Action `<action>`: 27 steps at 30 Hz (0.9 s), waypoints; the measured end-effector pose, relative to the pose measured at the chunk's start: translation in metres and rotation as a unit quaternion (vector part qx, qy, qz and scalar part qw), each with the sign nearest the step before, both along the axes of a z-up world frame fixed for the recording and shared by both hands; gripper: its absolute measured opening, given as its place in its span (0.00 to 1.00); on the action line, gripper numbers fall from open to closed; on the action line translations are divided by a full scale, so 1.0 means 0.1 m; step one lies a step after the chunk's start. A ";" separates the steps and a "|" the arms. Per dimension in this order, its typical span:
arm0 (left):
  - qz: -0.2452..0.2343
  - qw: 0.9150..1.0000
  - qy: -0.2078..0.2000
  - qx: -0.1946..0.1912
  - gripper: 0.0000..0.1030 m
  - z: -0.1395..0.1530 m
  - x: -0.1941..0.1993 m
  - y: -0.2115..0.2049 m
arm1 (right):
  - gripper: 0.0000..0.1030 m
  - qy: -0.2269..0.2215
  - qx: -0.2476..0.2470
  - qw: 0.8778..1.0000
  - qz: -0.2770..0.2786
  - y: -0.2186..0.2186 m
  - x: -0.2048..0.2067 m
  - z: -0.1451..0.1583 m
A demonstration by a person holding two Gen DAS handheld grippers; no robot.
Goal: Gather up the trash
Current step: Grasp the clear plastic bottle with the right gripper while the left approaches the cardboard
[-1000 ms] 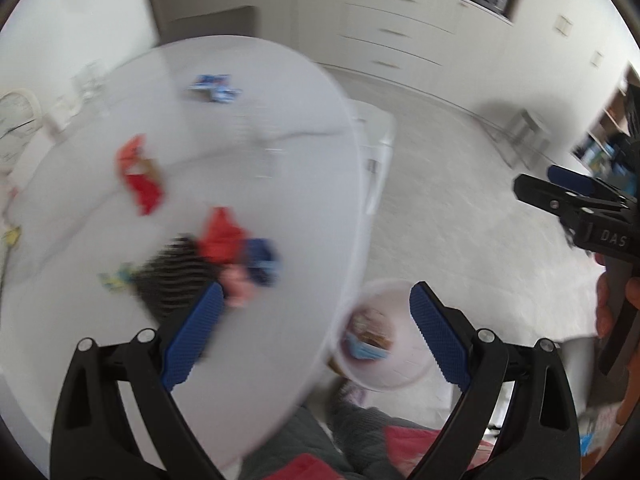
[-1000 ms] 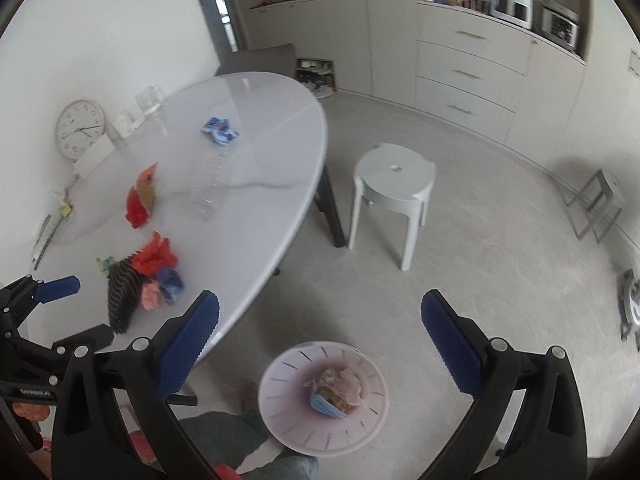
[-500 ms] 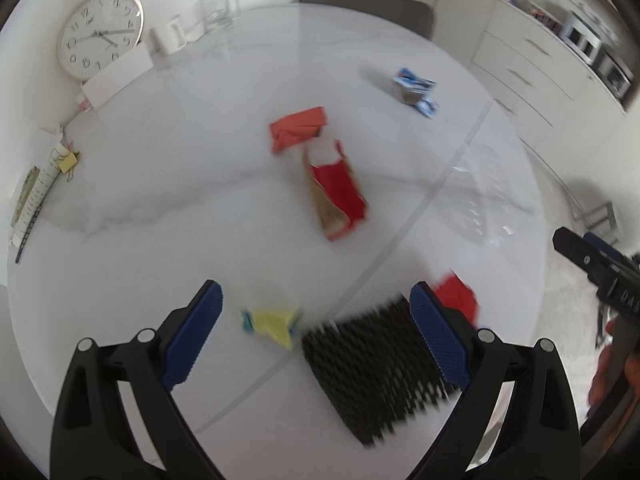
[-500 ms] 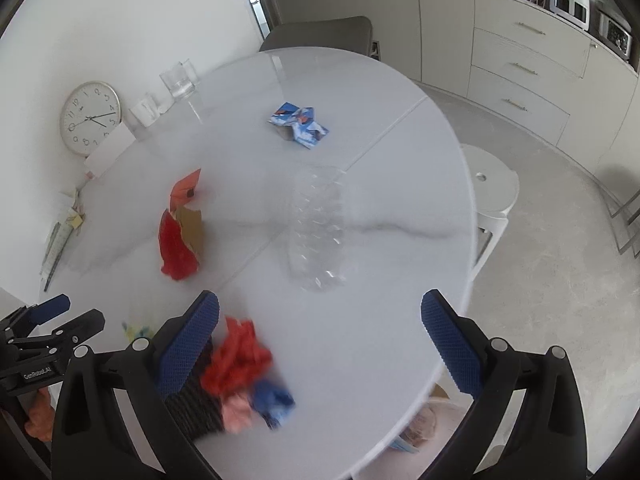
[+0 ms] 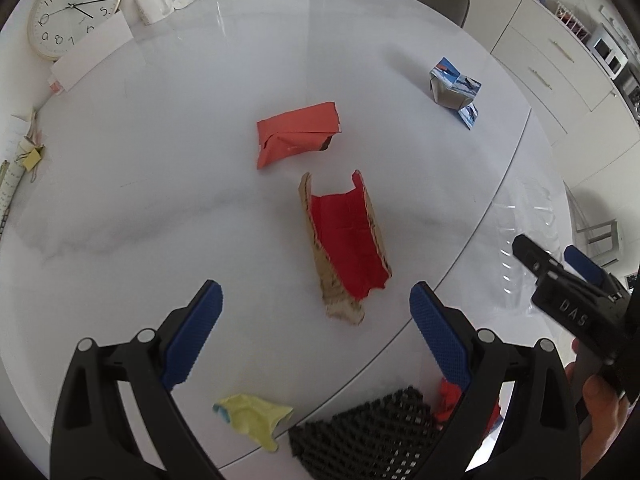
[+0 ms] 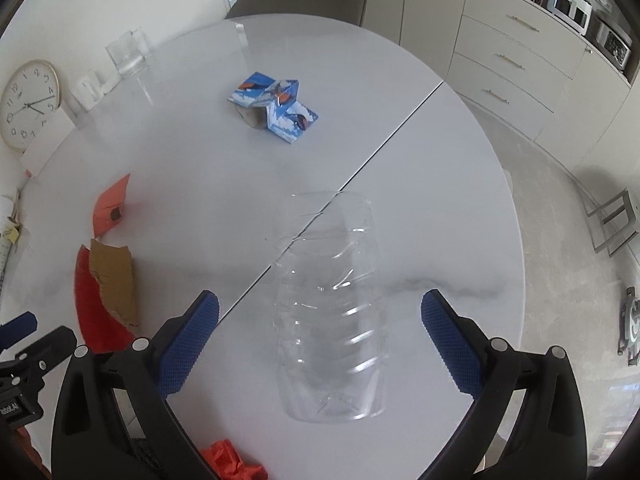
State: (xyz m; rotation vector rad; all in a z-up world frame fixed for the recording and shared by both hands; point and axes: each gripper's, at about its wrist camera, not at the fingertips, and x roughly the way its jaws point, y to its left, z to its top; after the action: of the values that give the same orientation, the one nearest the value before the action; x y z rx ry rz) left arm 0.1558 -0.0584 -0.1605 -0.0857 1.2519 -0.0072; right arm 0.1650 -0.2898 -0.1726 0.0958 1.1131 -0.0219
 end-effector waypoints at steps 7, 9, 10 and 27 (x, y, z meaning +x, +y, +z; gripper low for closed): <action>-0.002 1.000 0.012 -0.009 0.88 -0.08 0.09 -0.06 | 0.97 0.003 -0.005 1.000 0.000 0.00 0.08 -0.11; -0.003 1.000 0.012 -0.011 0.88 -0.08 0.09 -0.08 | 0.97 0.006 -0.008 1.000 0.004 0.00 0.10 -0.13; -0.003 1.000 0.012 -0.011 0.88 -0.08 0.10 -0.08 | 0.97 0.008 -0.006 1.000 0.004 -0.01 0.10 -0.14; 0.027 0.999 0.041 -0.022 0.88 -0.25 0.26 -0.22 | 0.61 0.027 -0.011 0.999 0.026 -0.01 0.11 -0.21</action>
State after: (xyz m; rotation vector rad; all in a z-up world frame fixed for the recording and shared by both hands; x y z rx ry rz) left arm 0.1818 -0.0809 -0.1853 -0.1600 1.3322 0.0160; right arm 0.1763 -0.2907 -0.1934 0.0468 1.1696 0.0108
